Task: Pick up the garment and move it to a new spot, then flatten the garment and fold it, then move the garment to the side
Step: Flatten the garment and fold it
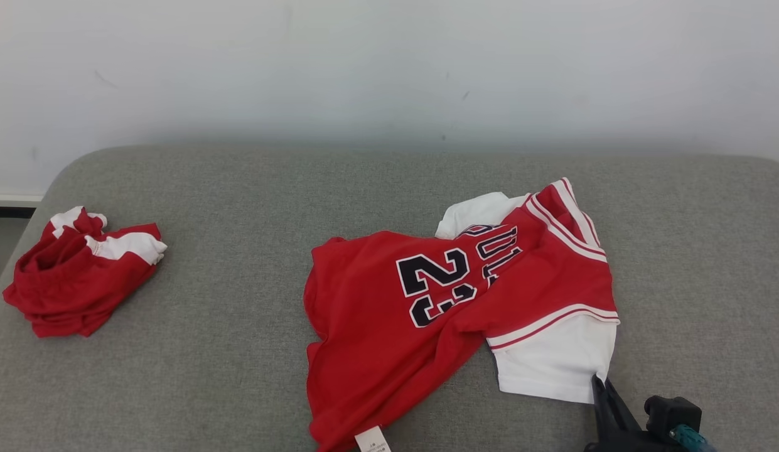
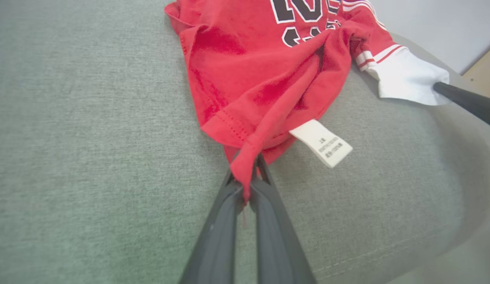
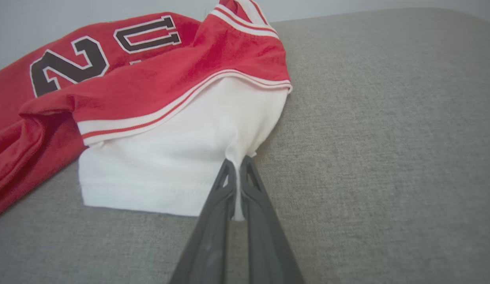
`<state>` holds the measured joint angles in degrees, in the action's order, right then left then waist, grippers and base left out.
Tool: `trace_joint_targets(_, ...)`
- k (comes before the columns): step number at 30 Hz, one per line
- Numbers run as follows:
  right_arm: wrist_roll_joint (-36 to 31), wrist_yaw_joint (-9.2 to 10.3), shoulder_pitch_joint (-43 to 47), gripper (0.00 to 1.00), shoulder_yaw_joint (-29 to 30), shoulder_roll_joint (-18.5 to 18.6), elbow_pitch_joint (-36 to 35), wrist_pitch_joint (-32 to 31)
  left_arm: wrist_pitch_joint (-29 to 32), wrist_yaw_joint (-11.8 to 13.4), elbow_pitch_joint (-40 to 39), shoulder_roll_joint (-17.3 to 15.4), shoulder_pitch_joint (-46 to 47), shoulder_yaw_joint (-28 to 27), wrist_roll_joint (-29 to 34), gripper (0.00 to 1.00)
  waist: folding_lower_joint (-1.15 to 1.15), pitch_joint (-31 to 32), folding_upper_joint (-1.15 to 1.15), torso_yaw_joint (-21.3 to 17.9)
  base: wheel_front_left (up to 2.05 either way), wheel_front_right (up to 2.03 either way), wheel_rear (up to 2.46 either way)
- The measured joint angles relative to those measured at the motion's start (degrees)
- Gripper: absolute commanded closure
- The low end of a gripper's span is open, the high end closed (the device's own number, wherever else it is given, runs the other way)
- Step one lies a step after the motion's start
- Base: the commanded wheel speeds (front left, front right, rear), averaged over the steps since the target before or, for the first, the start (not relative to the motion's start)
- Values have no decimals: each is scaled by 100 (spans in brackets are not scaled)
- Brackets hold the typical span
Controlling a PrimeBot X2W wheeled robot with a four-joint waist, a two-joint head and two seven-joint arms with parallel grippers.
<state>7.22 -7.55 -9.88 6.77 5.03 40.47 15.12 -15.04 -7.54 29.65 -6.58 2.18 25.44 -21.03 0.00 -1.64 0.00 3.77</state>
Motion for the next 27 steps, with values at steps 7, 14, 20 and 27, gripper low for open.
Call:
trace_joint_targets(7, 325, 0, 391, 100, -244, 88, -1067, 0, 0, 0, -898, -215, -316, -516, 188, 100, 0, 19, 0, -79, 0, 0, 0)
trace_joint_targets(14, 782, 0, -209, 100, -517, 385, -1851, -220, -1, 0, -1638, -813, 369, -602, 321, 100, 0, -98, 0, -181, 0, 0, 0)
trace_joint_targets(20, 1028, 0, -1526, 100, -567, 723, -2027, -622, 81, -1, -1651, -1752, 2153, 124, 23, 100, 0, -438, 0, -199, 0, 0, 0)
trace_joint_targets(27, 901, 0, -4125, 100, -625, 1051, -1839, -1204, 413, -1, -1391, -2687, 5234, 839, -917, 100, 1, -1325, 1, -209, 0, 0, 0)
